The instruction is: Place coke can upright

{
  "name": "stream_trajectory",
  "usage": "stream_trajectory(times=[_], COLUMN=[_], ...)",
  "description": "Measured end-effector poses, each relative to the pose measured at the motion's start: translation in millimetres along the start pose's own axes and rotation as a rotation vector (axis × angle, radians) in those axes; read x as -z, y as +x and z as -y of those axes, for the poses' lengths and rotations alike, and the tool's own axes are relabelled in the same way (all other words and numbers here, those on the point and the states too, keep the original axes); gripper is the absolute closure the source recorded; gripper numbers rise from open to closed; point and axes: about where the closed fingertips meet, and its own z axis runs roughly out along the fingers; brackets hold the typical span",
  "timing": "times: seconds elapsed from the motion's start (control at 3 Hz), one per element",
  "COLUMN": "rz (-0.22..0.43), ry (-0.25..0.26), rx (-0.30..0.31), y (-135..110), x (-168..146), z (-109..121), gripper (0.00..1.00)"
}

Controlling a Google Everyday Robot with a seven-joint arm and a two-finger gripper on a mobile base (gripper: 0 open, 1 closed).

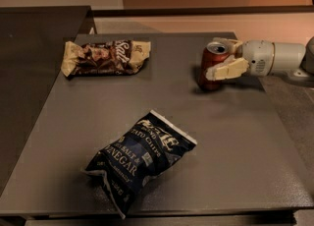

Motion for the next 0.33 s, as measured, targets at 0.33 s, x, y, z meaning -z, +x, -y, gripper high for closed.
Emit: stream_trajectory(times=[0.33], rz=[0.0], ry=[0.0], rx=[0.0], y=[0.0], x=[-0.1], z=[0.0], gripper=[0.0])
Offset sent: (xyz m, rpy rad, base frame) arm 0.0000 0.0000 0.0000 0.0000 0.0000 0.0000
